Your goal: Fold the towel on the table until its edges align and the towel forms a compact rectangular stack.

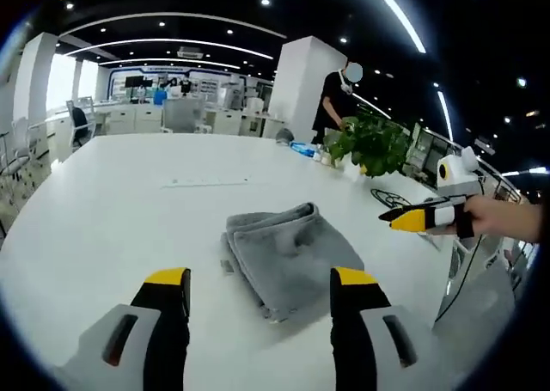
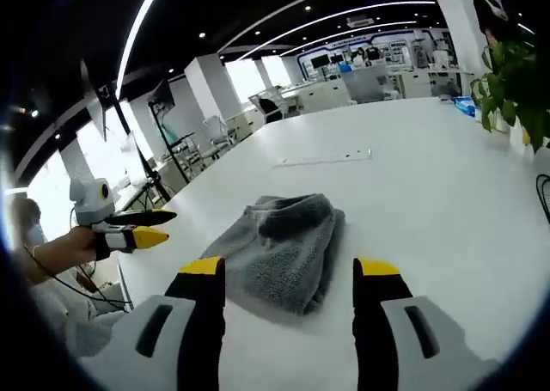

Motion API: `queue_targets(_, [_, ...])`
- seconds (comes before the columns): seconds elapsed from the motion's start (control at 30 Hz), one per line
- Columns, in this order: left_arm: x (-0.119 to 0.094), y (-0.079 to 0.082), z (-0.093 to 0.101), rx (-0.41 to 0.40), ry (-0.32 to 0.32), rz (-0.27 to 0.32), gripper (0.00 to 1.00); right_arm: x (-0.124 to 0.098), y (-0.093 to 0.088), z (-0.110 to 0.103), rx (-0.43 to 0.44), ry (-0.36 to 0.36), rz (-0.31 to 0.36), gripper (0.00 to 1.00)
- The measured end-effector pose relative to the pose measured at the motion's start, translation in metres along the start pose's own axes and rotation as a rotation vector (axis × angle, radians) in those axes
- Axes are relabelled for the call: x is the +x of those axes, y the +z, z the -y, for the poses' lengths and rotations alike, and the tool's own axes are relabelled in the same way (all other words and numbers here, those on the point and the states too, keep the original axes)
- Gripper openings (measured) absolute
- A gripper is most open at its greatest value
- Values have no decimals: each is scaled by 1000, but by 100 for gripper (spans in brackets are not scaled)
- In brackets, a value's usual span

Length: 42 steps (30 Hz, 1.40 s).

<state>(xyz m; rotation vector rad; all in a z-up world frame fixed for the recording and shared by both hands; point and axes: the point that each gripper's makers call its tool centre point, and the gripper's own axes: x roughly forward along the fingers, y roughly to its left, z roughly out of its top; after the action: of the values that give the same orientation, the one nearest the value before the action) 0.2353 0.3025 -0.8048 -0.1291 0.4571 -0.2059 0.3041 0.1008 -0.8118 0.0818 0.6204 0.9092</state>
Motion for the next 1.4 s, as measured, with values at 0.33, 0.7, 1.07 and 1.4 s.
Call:
queue_targets(0.33, [-29,-7,15,16,-13,24,83,-33,-18,-25,-105,19,-32,75])
queue_targets(0.7, [-56,-34,30,62,-26,-28,91,-65,-59,-39,-63,11,-58,79])
queue_targets(1.07, [-64,-27,41,35,-41,1,92,-84,-72,-37,-47,1,-67,79])
queue_targets(1.4, [-67,-30,44,23,-39,0,92,-91,-70,-37,-35,-8,-53,79])
